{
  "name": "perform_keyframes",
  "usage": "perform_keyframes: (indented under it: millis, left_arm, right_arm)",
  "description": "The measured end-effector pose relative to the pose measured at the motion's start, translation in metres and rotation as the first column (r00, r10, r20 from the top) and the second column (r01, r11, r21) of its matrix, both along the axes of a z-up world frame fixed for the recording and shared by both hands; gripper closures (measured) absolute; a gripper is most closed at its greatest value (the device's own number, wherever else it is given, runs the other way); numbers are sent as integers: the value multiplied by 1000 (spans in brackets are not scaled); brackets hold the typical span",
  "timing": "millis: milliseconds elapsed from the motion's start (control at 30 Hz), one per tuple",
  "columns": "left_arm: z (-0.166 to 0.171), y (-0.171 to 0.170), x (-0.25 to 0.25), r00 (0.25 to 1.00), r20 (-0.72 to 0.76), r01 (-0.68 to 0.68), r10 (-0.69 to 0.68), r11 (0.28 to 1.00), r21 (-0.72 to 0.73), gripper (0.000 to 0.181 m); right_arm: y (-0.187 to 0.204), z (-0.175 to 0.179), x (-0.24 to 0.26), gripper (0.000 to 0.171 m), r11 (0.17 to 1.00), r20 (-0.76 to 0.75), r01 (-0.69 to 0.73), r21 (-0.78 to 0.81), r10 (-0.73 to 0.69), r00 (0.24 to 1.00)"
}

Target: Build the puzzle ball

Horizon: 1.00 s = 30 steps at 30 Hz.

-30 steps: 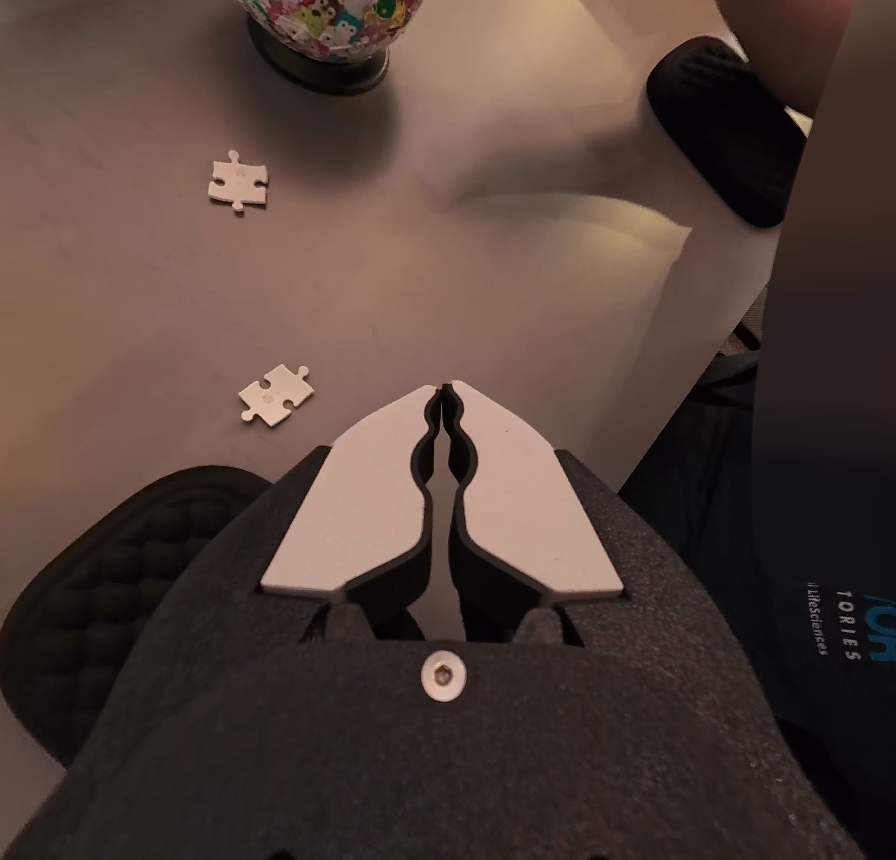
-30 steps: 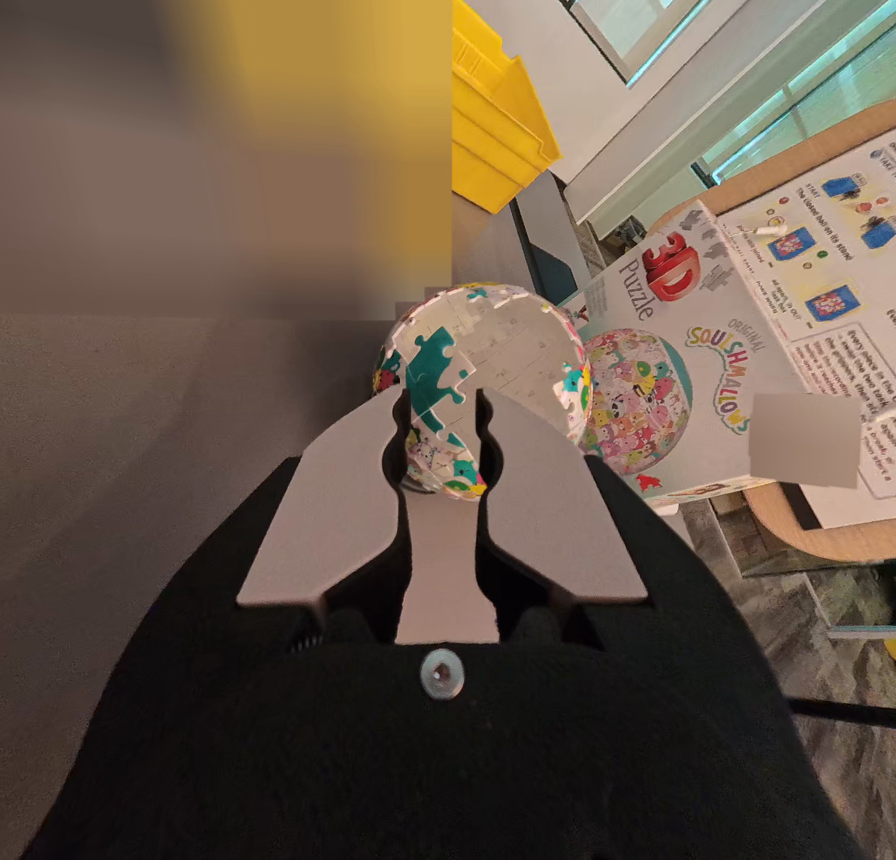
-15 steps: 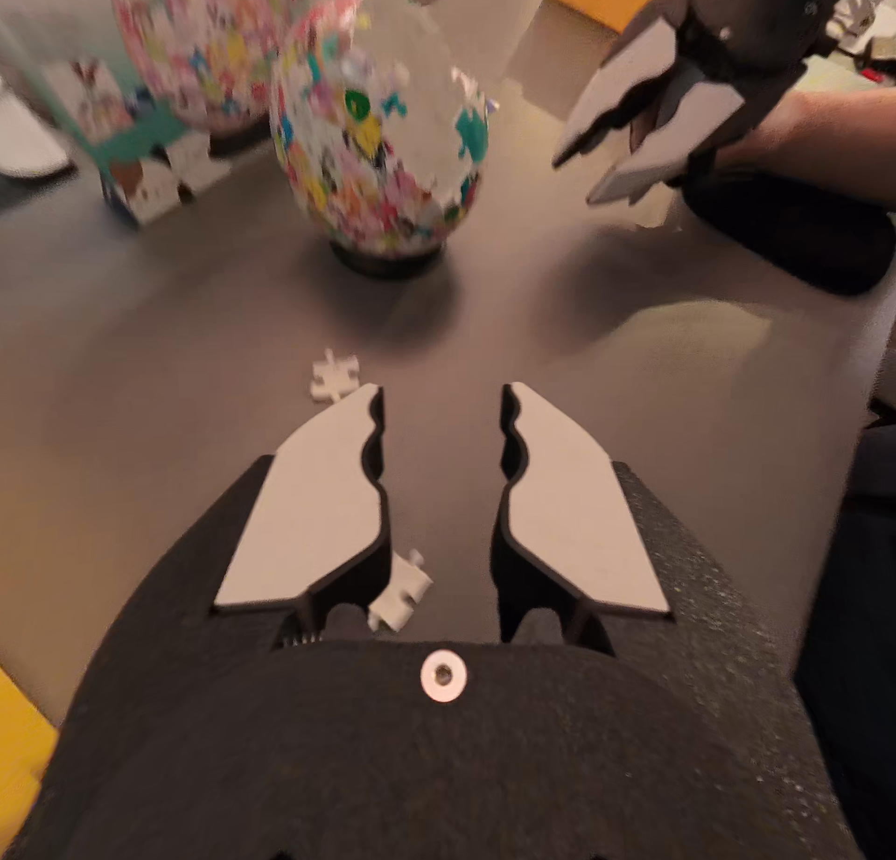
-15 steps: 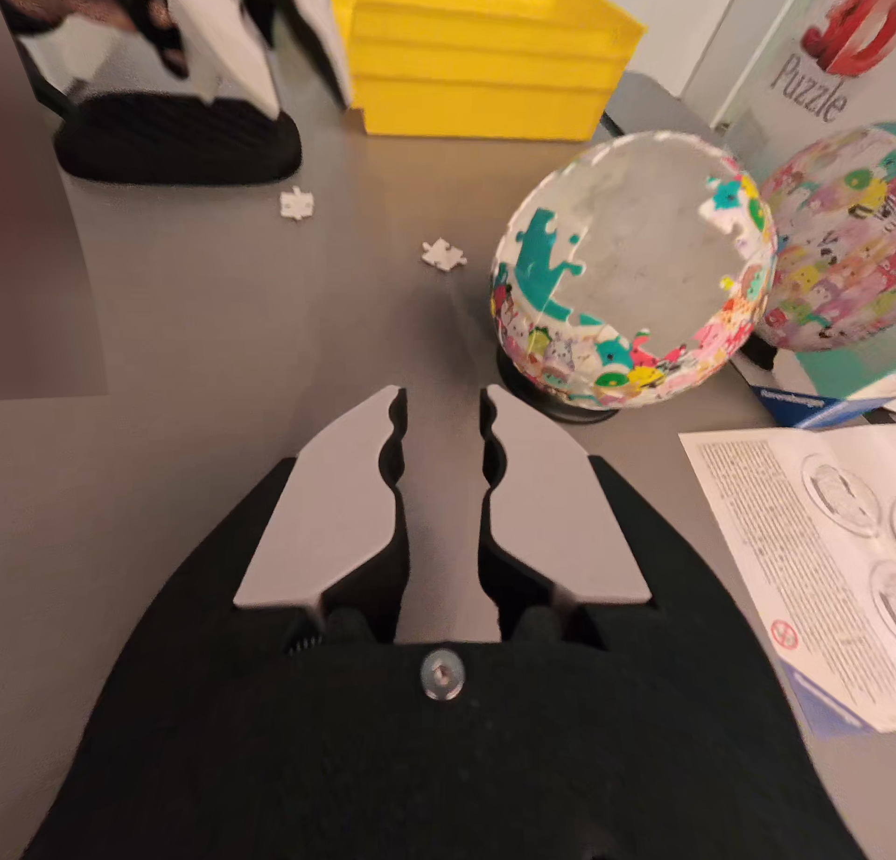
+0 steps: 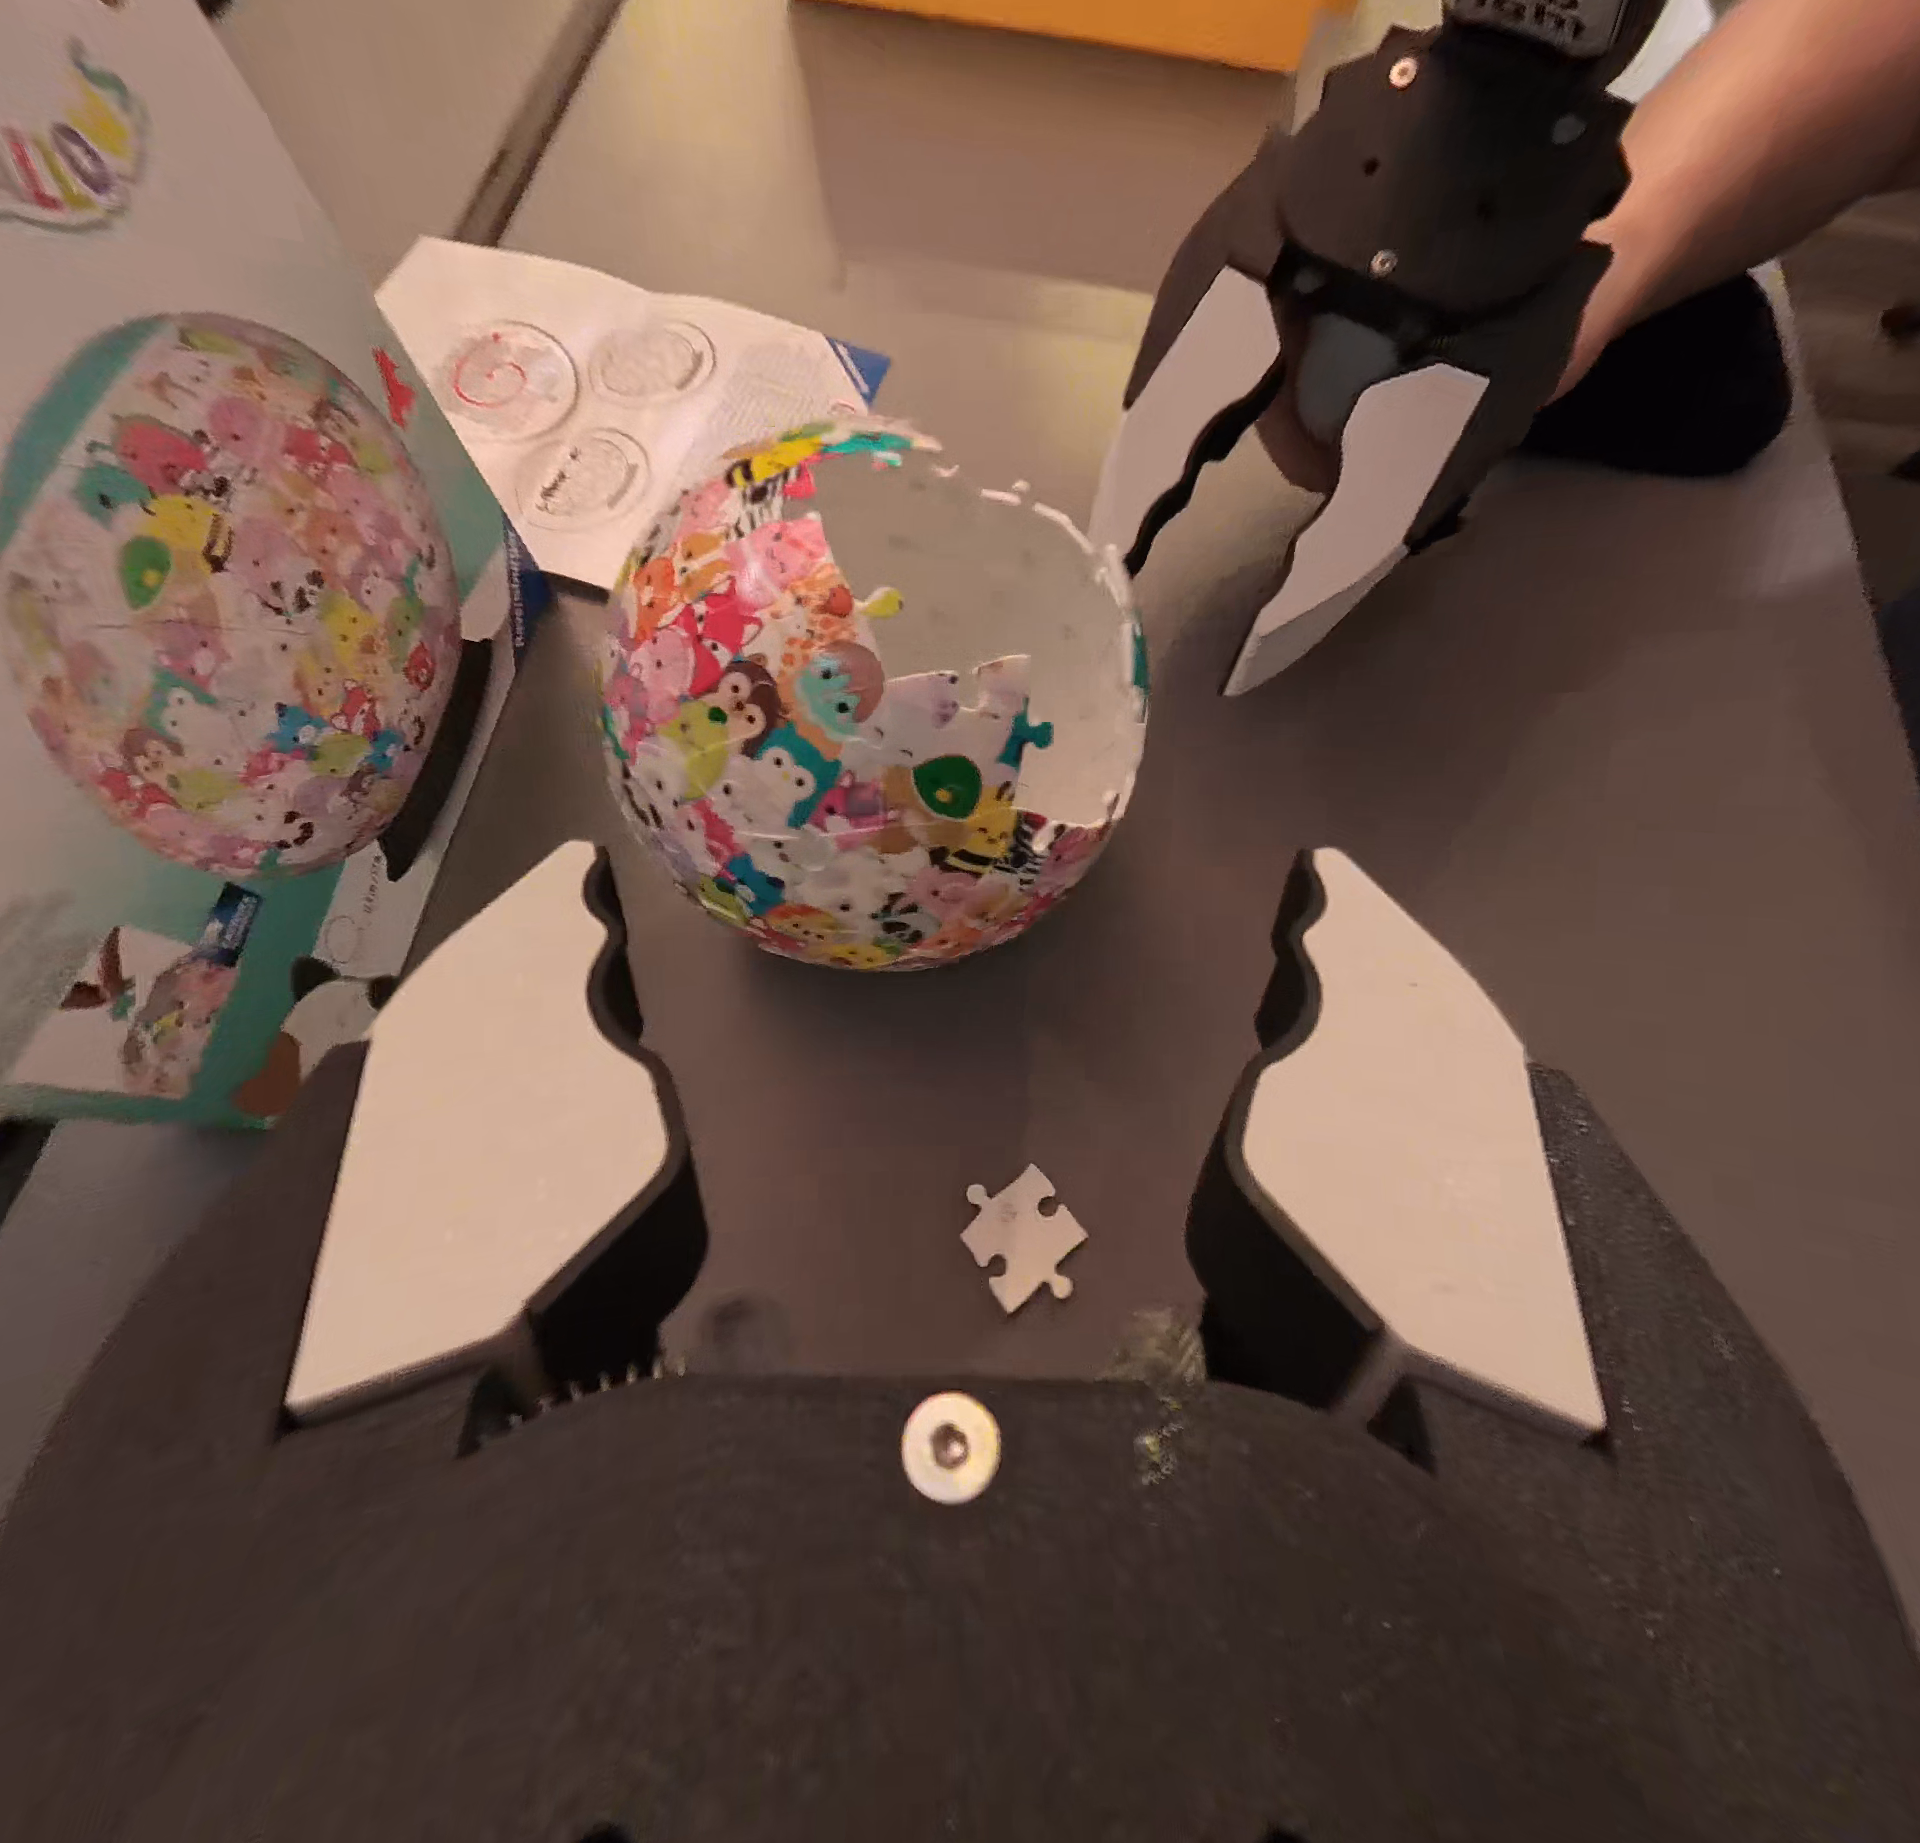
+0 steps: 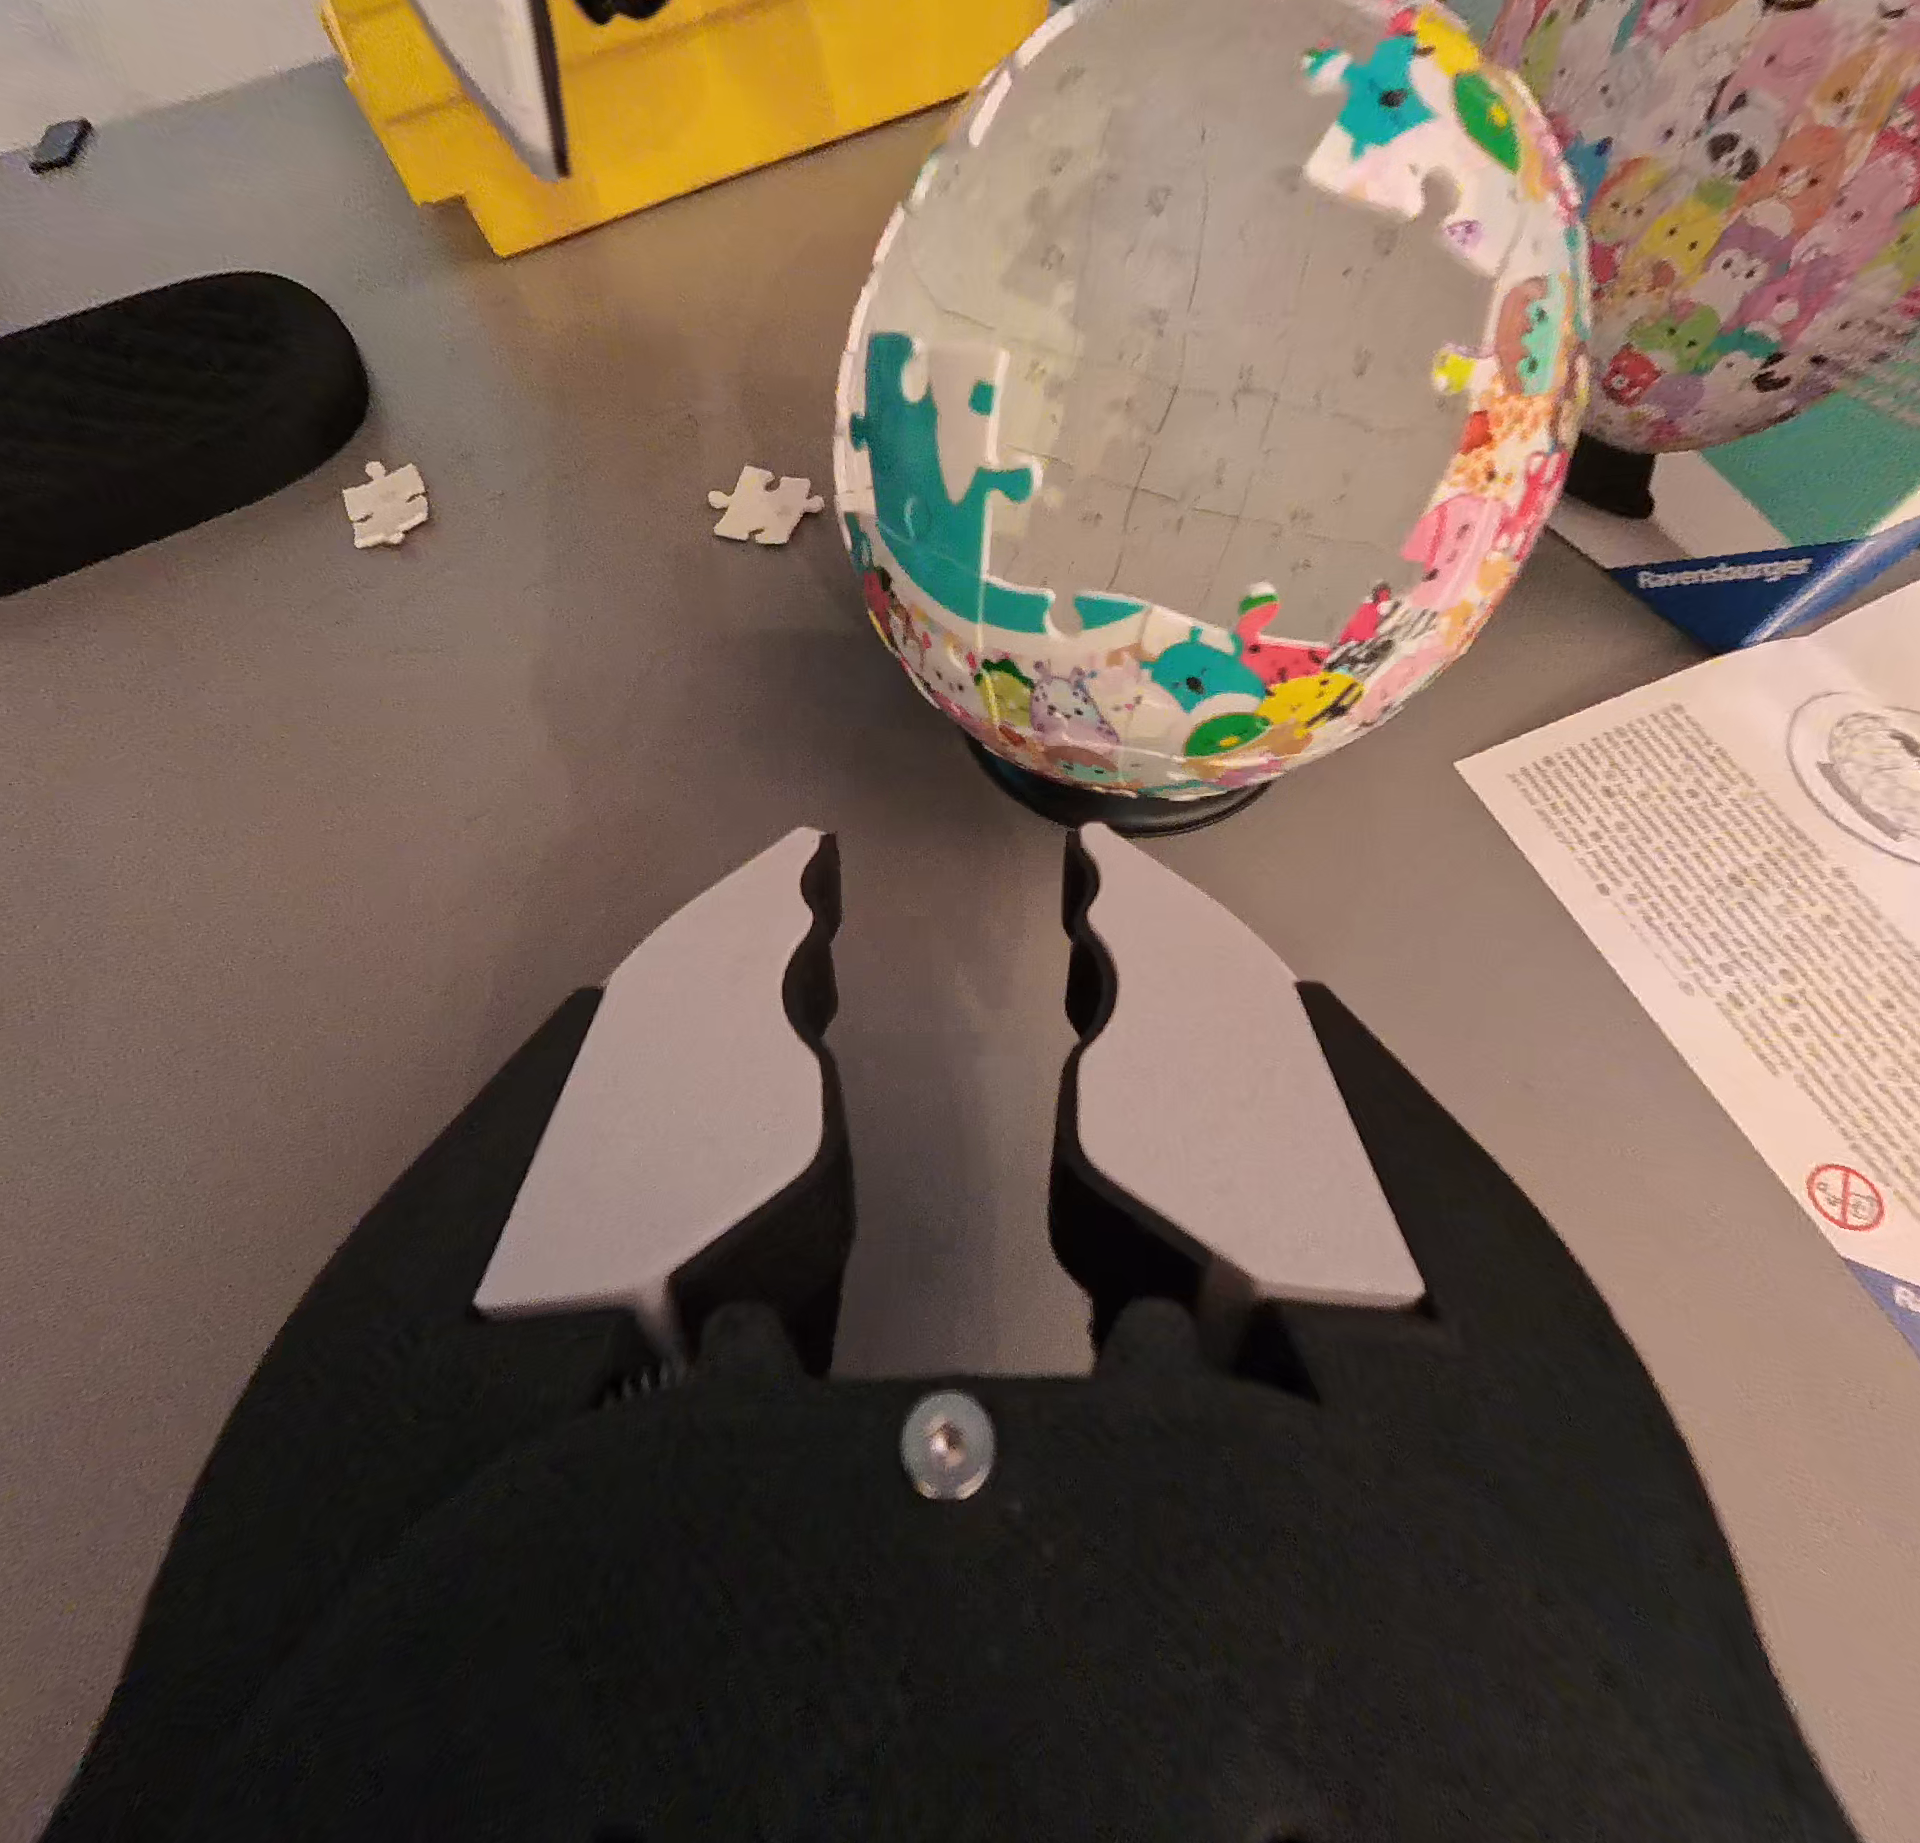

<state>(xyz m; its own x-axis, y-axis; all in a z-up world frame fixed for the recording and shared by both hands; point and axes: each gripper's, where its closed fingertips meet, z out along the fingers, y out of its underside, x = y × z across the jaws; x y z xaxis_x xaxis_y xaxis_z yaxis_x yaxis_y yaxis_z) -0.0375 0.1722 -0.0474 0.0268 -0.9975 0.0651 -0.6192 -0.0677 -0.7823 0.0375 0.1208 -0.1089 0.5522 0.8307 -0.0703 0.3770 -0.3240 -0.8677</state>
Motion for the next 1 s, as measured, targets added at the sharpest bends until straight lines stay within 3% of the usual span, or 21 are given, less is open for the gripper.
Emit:
perform_keyframes:
  millis: [233, 667, 900, 1000]
  left_arm:
    - [-20, 0, 6, 991, -60, 111, -118, 987, -121, 57]
    - [-22, -20, -3, 995, -65, 69, -76, 992, -108, 57]
    - [-20, -42, -8, 998, -40, 45, -49, 994, -103, 62]
    - [-18, -36, -10, 1000, -9, -3, 2, 997, -77, 65]
  right_arm:
    - [0, 1, -10, 128, 999, -24, -2, -41, 1, 1000]
    - [20, 6, 7, 125, 997, -26, 38, -69, -40, 999]
    - [35, 3, 15, 119, 997, 4, -30, -73, 31, 1000]
    - [37, -5, 23, 118, 996, 62, -35, -85, 41, 997]
